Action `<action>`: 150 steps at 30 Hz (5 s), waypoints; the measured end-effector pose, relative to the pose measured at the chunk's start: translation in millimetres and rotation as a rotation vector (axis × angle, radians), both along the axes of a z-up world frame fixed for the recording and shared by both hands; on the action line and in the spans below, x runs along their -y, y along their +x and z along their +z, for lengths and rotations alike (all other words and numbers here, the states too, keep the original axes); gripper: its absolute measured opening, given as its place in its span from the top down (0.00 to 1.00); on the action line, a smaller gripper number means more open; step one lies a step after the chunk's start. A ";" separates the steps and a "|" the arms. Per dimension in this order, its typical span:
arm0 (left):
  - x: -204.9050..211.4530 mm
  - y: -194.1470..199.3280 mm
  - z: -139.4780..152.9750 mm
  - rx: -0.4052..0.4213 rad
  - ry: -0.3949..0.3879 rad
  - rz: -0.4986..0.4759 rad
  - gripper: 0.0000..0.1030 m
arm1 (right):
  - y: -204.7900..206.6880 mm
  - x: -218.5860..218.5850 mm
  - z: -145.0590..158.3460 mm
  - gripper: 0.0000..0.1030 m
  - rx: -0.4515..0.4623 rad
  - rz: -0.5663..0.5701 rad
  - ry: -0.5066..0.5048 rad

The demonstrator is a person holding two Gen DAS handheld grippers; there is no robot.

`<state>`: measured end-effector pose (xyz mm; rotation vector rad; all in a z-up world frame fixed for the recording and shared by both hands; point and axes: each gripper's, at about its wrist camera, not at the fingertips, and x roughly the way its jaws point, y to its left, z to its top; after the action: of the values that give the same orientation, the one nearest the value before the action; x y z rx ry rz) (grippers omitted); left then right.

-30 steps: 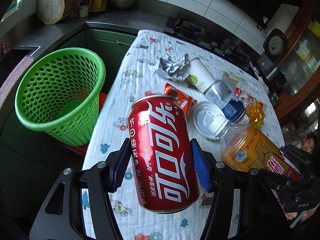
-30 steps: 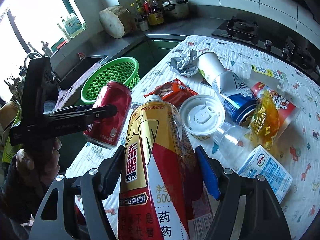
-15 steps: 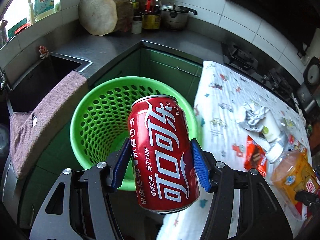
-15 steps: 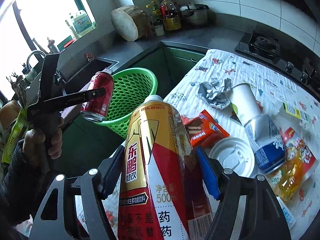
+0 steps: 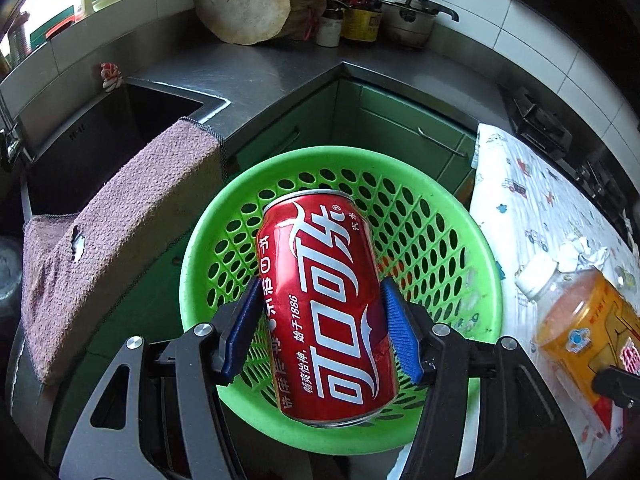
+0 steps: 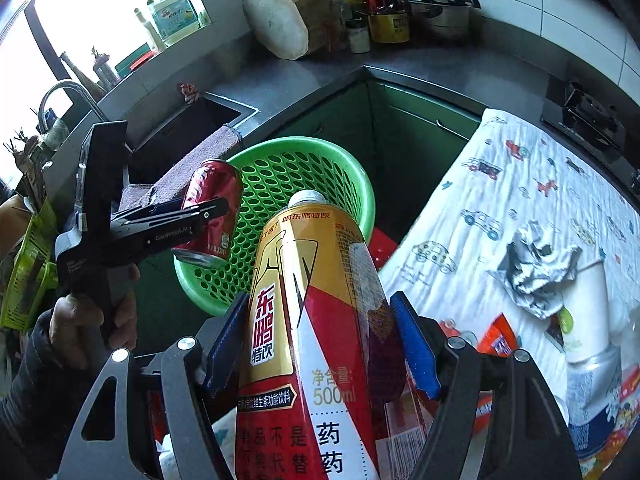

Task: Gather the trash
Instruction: 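Carry the can over the green basket and open the left tool, then move the bottle over the green basket and open the right tool, then move both tools back over the table toward the remaining trash, then grasp the white milk carton with the right tool while the left tool grasps the red snack wrapper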

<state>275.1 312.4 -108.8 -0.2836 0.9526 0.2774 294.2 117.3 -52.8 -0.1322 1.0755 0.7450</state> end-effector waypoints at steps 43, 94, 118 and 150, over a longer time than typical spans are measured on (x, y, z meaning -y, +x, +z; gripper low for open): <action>-30.8 -49.7 18.0 0.040 -0.030 0.035 0.35 | 56.7 -121.9 -58.2 0.22 -0.101 0.000 -0.029; 133.6 -151.2 88.8 0.141 0.042 -0.055 0.22 | -140.3 189.9 41.9 0.14 0.231 -0.204 -0.017; 166.8 -145.0 73.5 0.131 0.005 -0.144 0.22 | -146.9 298.7 -19.8 0.14 0.144 -0.248 -0.233; 266.2 -29.1 26.3 0.028 0.054 -0.555 0.16 | -97.8 313.0 -85.9 0.22 0.060 -0.074 -0.490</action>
<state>246.0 46.2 -82.5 0.0329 0.9562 -0.2087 196.3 -195.7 -138.6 -0.5264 1.1821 0.3965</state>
